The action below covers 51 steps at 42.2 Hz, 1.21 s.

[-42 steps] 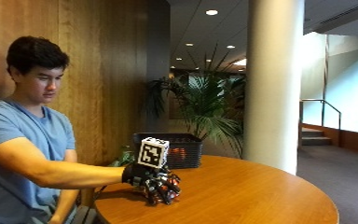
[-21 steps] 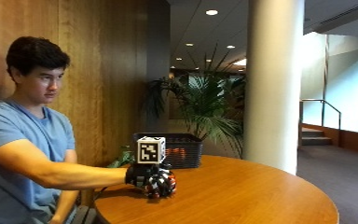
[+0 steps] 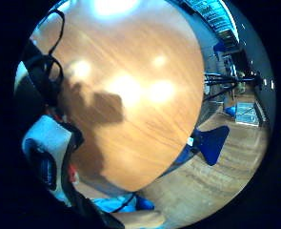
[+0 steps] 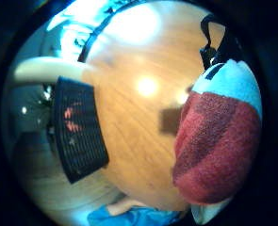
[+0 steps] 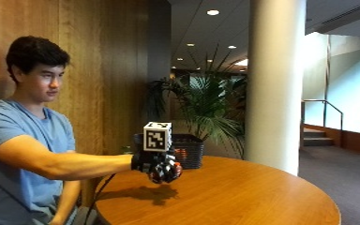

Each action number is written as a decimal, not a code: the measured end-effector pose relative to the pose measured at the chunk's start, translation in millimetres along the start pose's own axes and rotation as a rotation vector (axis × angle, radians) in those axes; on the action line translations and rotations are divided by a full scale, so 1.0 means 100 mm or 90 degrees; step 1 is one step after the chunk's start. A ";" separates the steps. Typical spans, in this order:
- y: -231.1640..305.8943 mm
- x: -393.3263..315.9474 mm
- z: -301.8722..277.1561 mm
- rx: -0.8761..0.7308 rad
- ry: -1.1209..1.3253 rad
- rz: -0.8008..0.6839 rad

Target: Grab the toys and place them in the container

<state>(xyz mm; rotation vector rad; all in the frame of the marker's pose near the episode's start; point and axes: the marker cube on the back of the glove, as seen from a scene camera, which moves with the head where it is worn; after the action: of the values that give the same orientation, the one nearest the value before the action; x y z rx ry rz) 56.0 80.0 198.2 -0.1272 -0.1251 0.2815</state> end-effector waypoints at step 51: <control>0.28 -3.01 -2.31 0.158 -0.014 -0.220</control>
<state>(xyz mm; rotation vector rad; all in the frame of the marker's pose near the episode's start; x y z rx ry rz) -205.9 -4.1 -64.8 0.1432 -0.1313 -0.0485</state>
